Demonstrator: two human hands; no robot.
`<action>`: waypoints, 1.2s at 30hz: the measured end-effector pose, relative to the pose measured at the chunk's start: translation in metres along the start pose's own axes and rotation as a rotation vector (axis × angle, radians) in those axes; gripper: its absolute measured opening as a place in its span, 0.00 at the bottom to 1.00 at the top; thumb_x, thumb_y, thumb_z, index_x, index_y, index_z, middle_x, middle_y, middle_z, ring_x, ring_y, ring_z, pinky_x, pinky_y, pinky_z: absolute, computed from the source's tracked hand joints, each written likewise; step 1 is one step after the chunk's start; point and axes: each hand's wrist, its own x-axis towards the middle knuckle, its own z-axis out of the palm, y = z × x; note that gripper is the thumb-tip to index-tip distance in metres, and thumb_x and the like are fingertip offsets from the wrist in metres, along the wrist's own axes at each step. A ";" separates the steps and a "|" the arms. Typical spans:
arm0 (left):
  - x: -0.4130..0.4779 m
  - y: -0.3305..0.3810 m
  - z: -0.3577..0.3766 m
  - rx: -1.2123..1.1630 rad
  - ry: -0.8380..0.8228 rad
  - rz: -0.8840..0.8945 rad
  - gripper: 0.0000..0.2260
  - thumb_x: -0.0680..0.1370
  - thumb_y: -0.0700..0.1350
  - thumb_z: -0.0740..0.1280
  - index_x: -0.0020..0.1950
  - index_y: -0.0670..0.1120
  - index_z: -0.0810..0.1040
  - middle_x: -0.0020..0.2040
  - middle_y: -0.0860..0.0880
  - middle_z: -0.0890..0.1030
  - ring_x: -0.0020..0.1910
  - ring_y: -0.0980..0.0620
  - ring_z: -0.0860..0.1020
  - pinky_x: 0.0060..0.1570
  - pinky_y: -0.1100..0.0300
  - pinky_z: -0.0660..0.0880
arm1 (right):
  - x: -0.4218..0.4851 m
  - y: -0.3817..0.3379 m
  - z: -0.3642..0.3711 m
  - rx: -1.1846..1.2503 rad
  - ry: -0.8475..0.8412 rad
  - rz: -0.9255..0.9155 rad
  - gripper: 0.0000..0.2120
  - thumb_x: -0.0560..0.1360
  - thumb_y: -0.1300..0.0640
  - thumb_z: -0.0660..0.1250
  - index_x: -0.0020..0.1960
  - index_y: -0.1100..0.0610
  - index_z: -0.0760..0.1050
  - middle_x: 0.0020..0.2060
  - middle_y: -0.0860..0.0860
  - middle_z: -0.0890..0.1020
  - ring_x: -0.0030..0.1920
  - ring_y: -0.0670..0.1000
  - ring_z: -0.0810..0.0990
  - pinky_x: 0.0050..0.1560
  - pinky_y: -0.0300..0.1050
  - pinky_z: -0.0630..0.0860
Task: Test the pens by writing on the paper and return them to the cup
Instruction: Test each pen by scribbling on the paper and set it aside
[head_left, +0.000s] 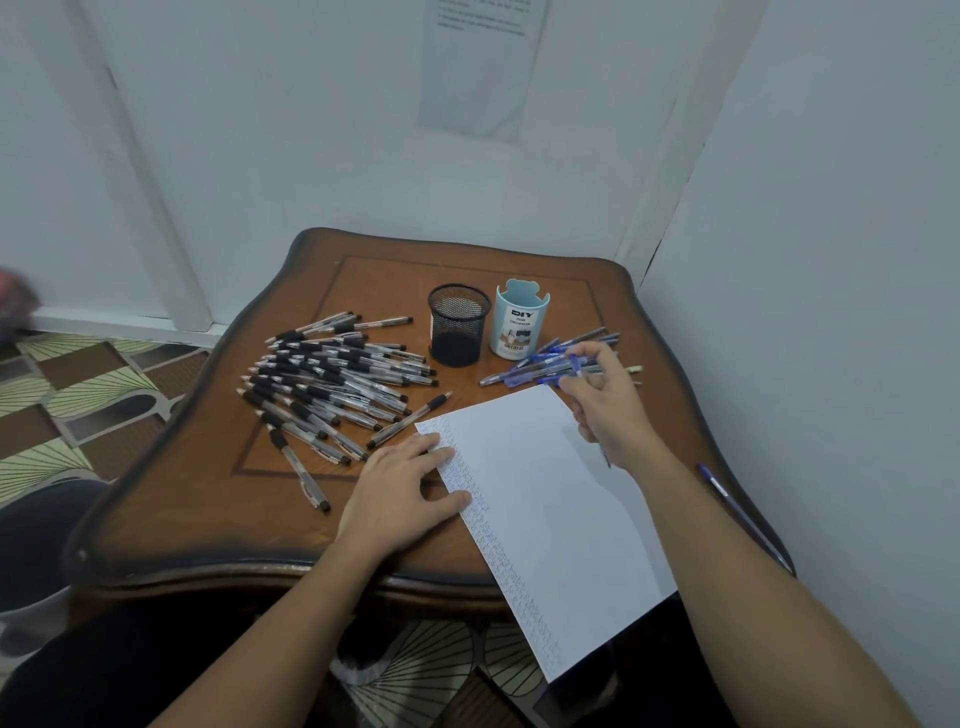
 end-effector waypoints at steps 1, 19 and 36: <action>0.000 0.000 0.000 0.001 0.000 0.000 0.30 0.74 0.69 0.62 0.74 0.58 0.67 0.76 0.57 0.62 0.75 0.56 0.58 0.74 0.51 0.51 | -0.005 0.000 0.001 0.036 -0.001 0.004 0.10 0.81 0.62 0.63 0.57 0.48 0.73 0.30 0.54 0.70 0.28 0.49 0.61 0.23 0.37 0.60; -0.003 0.003 -0.002 -0.018 0.020 0.011 0.31 0.73 0.69 0.62 0.73 0.57 0.69 0.76 0.56 0.63 0.75 0.54 0.60 0.73 0.52 0.54 | -0.050 0.012 0.018 0.414 -0.037 0.141 0.26 0.85 0.47 0.49 0.46 0.62 0.80 0.30 0.54 0.77 0.35 0.50 0.77 0.41 0.45 0.76; -0.003 0.005 -0.003 0.008 0.013 -0.009 0.30 0.74 0.67 0.63 0.73 0.57 0.68 0.76 0.56 0.63 0.75 0.54 0.59 0.75 0.50 0.53 | -0.081 0.041 0.041 0.139 -0.116 0.178 0.29 0.82 0.41 0.48 0.48 0.56 0.83 0.37 0.53 0.83 0.32 0.47 0.78 0.33 0.35 0.73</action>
